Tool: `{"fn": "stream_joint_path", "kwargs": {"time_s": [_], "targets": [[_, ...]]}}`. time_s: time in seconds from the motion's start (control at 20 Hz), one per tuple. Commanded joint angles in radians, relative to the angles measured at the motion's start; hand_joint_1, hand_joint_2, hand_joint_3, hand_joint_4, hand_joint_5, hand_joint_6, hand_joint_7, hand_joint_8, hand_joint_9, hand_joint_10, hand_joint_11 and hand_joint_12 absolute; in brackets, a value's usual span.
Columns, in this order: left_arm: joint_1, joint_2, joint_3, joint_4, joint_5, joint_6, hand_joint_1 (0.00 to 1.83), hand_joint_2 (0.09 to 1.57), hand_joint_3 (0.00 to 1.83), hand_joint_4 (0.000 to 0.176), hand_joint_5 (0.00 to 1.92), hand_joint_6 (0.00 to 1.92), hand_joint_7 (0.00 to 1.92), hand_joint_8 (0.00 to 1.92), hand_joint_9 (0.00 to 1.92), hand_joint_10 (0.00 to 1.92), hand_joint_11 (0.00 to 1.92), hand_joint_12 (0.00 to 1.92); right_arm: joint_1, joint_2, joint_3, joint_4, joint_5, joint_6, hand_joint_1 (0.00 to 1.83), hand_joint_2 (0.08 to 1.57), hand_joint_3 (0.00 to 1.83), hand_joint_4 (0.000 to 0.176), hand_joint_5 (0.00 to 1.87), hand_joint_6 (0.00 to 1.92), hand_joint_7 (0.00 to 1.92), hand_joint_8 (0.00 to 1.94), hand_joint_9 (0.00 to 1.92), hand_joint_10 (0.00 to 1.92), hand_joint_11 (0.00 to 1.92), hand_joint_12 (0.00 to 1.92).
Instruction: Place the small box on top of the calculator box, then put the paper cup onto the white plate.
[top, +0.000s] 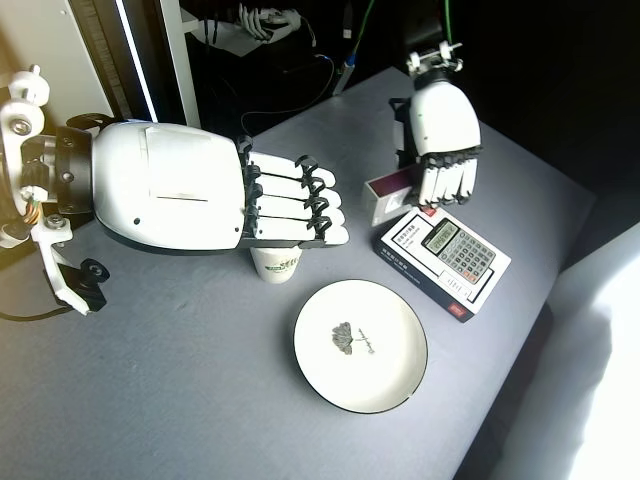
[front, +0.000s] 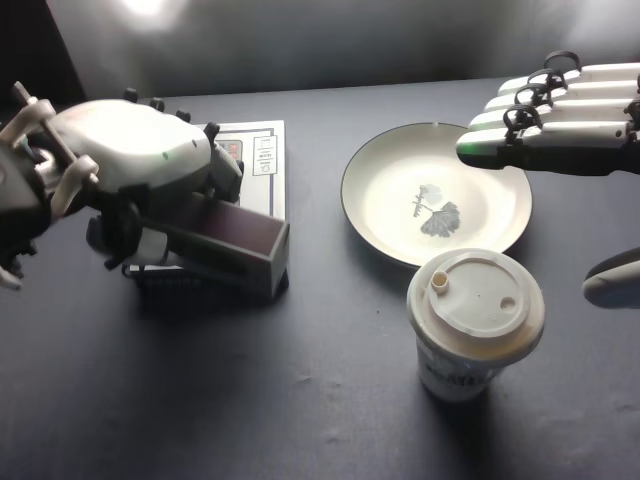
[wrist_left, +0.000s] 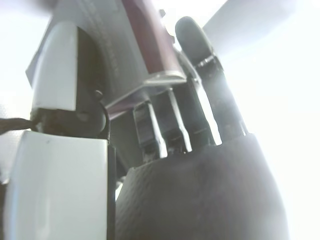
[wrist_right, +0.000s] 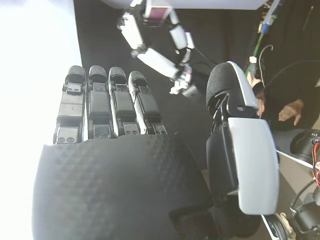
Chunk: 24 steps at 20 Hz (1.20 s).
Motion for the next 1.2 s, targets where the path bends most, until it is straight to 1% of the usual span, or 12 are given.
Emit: {"fn": "stream_joint_path", "kwargs": {"time_s": [0.0, 0.1, 0.15, 0.2, 0.3, 0.4, 0.5, 0.65, 0.7, 0.9, 1.05, 1.15], "targets": [[-0.019, -0.001, 0.023, 0.024, -0.032, 0.002, 1.36, 1.18, 0.00, 0.000, 0.74, 1.13, 0.93, 1.10, 0.78, 1.45, 0.47, 1.24, 0.008, 0.014, 0.002, 0.057, 0.068, 0.005, 0.33, 1.22, 0.00, 0.000, 0.01, 0.00, 0.00, 0.00, 0.00, 0.00, 0.00, 0.00], [-0.032, -0.021, 0.073, 0.033, 0.002, 0.002, 1.36, 1.18, 0.00, 0.000, 0.75, 1.11, 0.92, 1.11, 0.77, 1.46, 0.48, 1.25, 0.008, 0.014, 0.002, 0.057, 0.068, 0.005, 0.36, 1.22, 0.00, 0.000, 0.00, 0.00, 0.00, 0.00, 0.00, 0.00, 0.00, 0.00], [-0.038, -0.035, 0.102, 0.046, 0.015, -0.011, 1.36, 1.18, 0.00, 0.000, 0.74, 1.13, 0.93, 1.11, 0.78, 1.44, 0.49, 1.25, 0.008, 0.014, 0.002, 0.057, 0.068, 0.005, 0.30, 1.23, 0.00, 0.000, 0.00, 0.00, 0.00, 0.00, 0.00, 0.00, 0.00, 0.00], [-0.041, -0.049, 0.128, 0.097, 0.018, -0.057, 1.36, 1.18, 0.00, 0.000, 0.73, 1.16, 0.92, 1.11, 0.79, 1.43, 0.51, 1.23, 0.008, 0.014, 0.002, 0.057, 0.069, 0.005, 0.32, 1.22, 0.00, 0.000, 0.01, 0.00, 0.00, 0.00, 0.00, 0.00, 0.00, 0.00], [-0.049, -0.077, 0.176, 0.163, 0.018, -0.132, 1.36, 1.18, 0.00, 0.000, 0.74, 1.14, 0.92, 1.11, 0.79, 1.44, 0.53, 1.23, 0.008, 0.014, 0.002, 0.057, 0.071, 0.005, 0.31, 1.22, 0.00, 0.000, 0.02, 0.01, 0.00, 0.00, 0.00, 0.00, 0.00, 0.00], [-0.057, -0.096, 0.207, 0.166, 0.018, -0.136, 1.36, 1.18, 0.00, 0.000, 0.75, 1.12, 0.92, 1.11, 0.78, 1.45, 0.53, 1.25, 0.008, 0.014, 0.002, 0.057, 0.071, 0.005, 0.33, 1.22, 0.00, 0.000, 0.01, 0.00, 0.00, 0.00, 0.00, 0.00, 0.00, 0.00], [-0.059, -0.114, 0.239, 0.167, 0.017, -0.147, 1.36, 1.18, 0.00, 0.000, 0.73, 1.14, 0.91, 1.14, 0.77, 1.45, 0.53, 1.21, 0.008, 0.014, 0.002, 0.057, 0.071, 0.005, 0.35, 1.22, 0.00, 0.000, 0.00, 0.00, 0.00, 0.00, 0.00, 0.00, 0.00, 0.00], [-0.060, -0.127, 0.262, 0.169, 0.017, -0.153, 1.36, 1.19, 0.00, 0.000, 0.72, 1.15, 0.90, 1.16, 0.77, 1.45, 0.49, 1.21, 0.008, 0.014, 0.002, 0.057, 0.071, 0.005, 0.32, 1.23, 0.00, 0.000, 0.02, 0.01, 0.00, 0.00, 0.00, 0.00, 0.00, 0.00], [-0.059, -0.129, 0.265, 0.169, 0.017, -0.156, 1.36, 1.18, 0.00, 0.000, 0.73, 1.14, 0.92, 1.13, 0.79, 1.42, 0.51, 1.19, 0.008, 0.014, 0.002, 0.057, 0.072, 0.005, 0.29, 1.22, 0.00, 0.000, 0.03, 0.01, 0.01, 0.00, 0.00, 0.00, 0.00, 0.00], [-0.056, -0.131, 0.270, 0.157, 0.017, -0.157, 1.36, 1.18, 0.00, 0.000, 0.73, 1.16, 0.93, 1.11, 0.80, 1.39, 0.52, 1.15, 0.008, 0.014, 0.002, 0.057, 0.072, 0.005, 0.30, 1.22, 0.00, 0.000, 0.00, 0.00, 0.00, 0.00, 0.00, 0.00, 0.00, 0.00], [-0.051, -0.133, 0.267, 0.147, 0.013, -0.157, 1.36, 1.18, 0.00, 0.000, 0.75, 1.11, 0.92, 1.12, 0.79, 1.43, 0.52, 1.20, 0.008, 0.014, 0.002, 0.057, 0.072, 0.005, 0.32, 1.22, 0.00, 0.000, 0.05, 0.02, 0.02, 0.01, 0.01, 0.00, 0.00, 0.00], [-0.046, -0.135, 0.263, 0.143, 0.005, -0.157, 1.36, 1.18, 0.00, 0.000, 0.73, 1.12, 0.93, 1.12, 0.79, 1.42, 0.51, 1.22, 0.008, 0.014, 0.002, 0.057, 0.072, 0.005, 0.32, 1.23, 0.00, 0.000, 0.04, 0.01, 0.00, 0.00, 0.00, 0.00, 0.00, 0.00]]}}
